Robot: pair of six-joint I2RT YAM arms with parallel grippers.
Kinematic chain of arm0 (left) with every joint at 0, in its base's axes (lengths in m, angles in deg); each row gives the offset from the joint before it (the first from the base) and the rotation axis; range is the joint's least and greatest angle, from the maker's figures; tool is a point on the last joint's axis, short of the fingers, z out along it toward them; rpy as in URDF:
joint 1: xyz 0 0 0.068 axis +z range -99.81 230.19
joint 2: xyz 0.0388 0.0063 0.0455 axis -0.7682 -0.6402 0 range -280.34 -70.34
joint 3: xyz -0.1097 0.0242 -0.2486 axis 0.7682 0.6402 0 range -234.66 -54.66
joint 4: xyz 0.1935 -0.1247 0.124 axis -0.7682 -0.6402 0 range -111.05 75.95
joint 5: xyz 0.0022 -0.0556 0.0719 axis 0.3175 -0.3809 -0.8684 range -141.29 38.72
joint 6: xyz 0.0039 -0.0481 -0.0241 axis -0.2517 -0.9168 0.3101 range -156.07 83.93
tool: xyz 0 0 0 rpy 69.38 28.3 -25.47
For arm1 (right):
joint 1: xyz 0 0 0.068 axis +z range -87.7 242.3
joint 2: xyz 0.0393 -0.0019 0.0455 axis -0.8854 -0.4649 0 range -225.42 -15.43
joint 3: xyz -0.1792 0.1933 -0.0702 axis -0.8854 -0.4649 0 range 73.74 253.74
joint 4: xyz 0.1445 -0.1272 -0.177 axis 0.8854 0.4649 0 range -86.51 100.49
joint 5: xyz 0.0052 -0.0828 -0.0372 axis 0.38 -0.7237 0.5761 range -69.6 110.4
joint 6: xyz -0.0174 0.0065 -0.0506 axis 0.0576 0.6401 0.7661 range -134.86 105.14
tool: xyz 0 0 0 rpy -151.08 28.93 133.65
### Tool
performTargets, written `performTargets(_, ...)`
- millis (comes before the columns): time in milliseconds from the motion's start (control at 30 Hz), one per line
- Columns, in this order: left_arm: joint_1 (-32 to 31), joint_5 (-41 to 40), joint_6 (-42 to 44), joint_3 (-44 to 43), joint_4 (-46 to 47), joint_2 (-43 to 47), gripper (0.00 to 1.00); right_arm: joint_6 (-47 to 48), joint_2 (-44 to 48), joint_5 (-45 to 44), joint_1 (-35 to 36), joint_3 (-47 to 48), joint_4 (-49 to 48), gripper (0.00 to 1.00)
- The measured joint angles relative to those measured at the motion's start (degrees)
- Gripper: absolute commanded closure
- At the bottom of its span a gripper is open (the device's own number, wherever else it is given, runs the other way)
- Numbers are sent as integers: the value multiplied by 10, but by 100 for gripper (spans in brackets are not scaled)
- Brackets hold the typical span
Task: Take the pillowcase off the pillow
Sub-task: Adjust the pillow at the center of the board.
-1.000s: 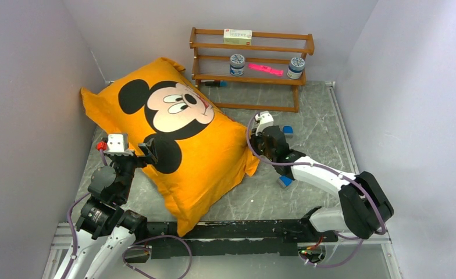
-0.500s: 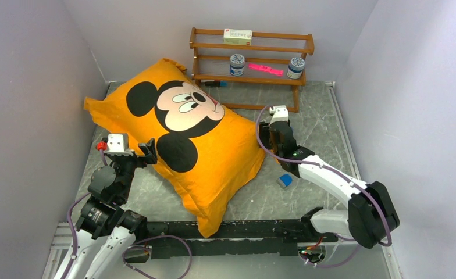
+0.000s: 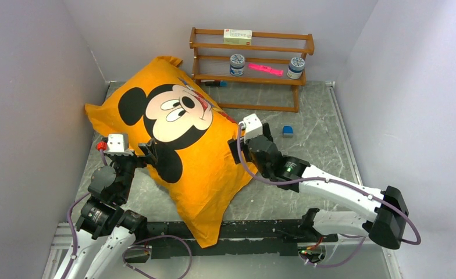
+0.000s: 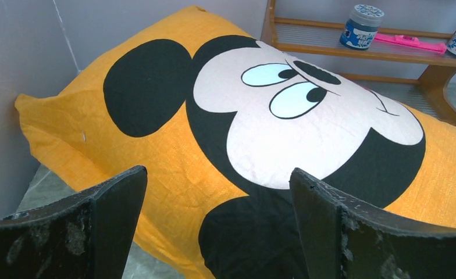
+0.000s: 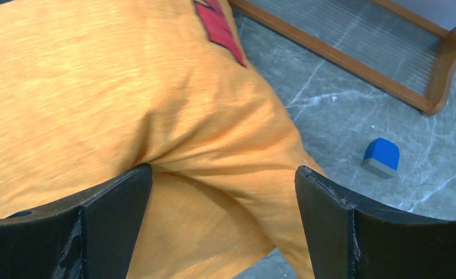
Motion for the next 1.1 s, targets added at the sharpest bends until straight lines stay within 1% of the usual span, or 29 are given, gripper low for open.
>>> performTargets(133, 0, 0, 0, 0, 0, 0, 3, 2, 2, -35, 51, 12, 24, 3)
performTargets(267, 0, 0, 0, 0, 0, 3, 3, 4, 3, -62, 76, 29, 44, 2)
performTargets(433, 0, 0, 0, 0, 0, 10, 3, 14, 2, -69, 104, 51, 53, 2)
performTargets(533, 0, -1, 0, 0, 0, 14, 3, 20, -9, -68, 142, 68, 54, 2)
performTargets(733, 0, -1, 0, 0, 0, 16, 3, 32, -69, -64, 231, 109, 51, 1)
performTargets(900, 0, -2, 0, 0, 0, 16, 3, 38, -129, -61, 273, 128, 52, 0)
performTargets(1100, 0, -3, 0, 0, 0, 16, 3, 49, -184, -56, 301, 144, 49, 0)
